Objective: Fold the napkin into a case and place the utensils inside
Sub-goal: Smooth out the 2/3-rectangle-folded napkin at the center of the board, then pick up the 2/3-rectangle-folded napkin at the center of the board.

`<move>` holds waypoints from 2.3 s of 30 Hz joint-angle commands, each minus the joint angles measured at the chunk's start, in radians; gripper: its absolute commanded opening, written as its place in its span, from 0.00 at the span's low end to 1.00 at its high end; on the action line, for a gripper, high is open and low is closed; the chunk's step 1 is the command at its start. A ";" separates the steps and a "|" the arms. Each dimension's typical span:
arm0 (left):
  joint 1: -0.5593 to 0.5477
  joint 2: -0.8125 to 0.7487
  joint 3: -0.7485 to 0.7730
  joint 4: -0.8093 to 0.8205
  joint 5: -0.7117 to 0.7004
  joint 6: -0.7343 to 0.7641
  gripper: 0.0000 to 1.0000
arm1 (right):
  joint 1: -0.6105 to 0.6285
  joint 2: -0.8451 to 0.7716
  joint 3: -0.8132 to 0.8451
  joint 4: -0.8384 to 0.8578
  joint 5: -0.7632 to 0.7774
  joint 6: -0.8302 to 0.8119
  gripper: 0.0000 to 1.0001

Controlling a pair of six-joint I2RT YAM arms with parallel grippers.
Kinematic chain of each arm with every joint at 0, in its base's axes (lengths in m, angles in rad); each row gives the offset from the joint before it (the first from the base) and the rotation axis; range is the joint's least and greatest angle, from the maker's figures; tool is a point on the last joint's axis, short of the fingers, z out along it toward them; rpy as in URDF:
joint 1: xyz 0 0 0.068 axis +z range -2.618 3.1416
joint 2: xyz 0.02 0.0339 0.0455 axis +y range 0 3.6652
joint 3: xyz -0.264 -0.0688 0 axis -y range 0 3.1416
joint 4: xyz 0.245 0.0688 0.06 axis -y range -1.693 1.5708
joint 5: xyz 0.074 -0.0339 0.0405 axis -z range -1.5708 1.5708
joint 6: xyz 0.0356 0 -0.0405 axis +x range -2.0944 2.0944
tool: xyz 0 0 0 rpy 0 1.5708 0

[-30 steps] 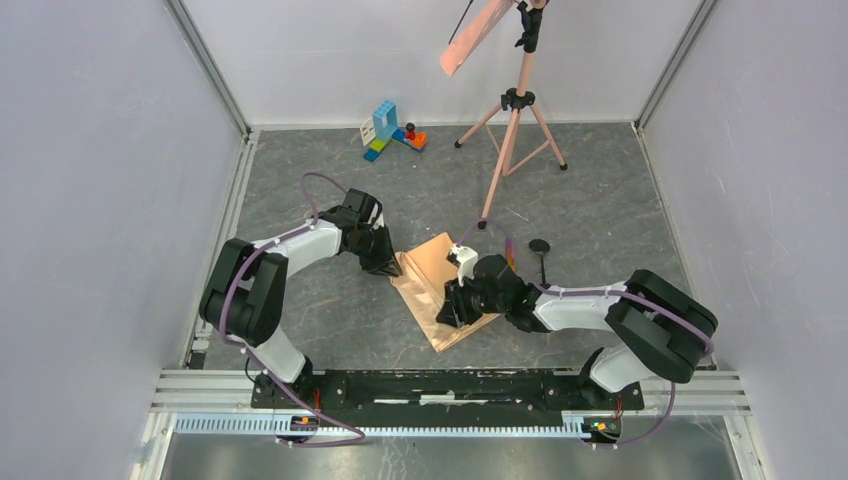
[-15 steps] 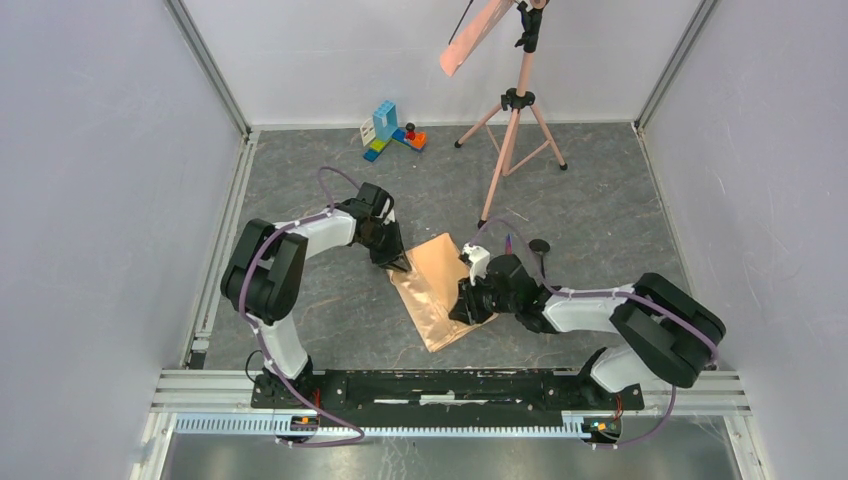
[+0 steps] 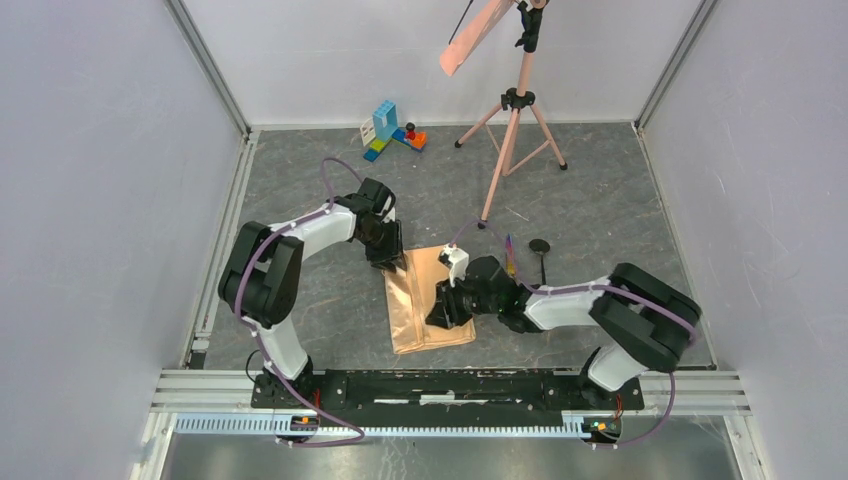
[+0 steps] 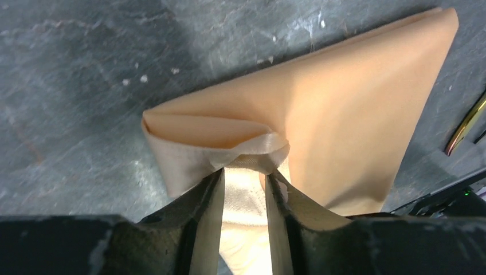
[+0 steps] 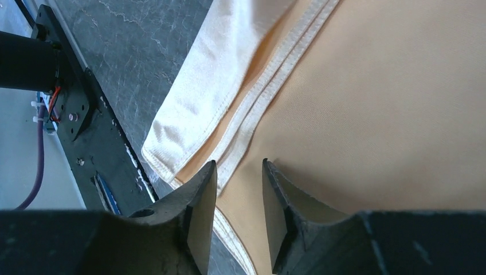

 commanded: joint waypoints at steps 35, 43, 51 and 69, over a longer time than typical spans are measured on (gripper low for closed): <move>-0.218 -0.239 0.059 -0.170 -0.223 0.016 0.61 | -0.179 -0.451 -0.091 -0.473 0.243 -0.186 0.85; -0.592 -0.316 0.050 -0.171 -0.421 -0.391 0.69 | -0.351 -0.644 -0.091 -0.692 0.355 -0.227 0.95; -0.829 0.022 0.335 -0.312 -0.562 -0.533 0.65 | -0.557 -0.775 -0.164 -0.726 0.225 -0.188 0.92; -0.954 0.230 0.536 -0.523 -0.767 -0.619 0.57 | -0.592 -0.887 -0.201 -0.793 0.197 -0.231 0.91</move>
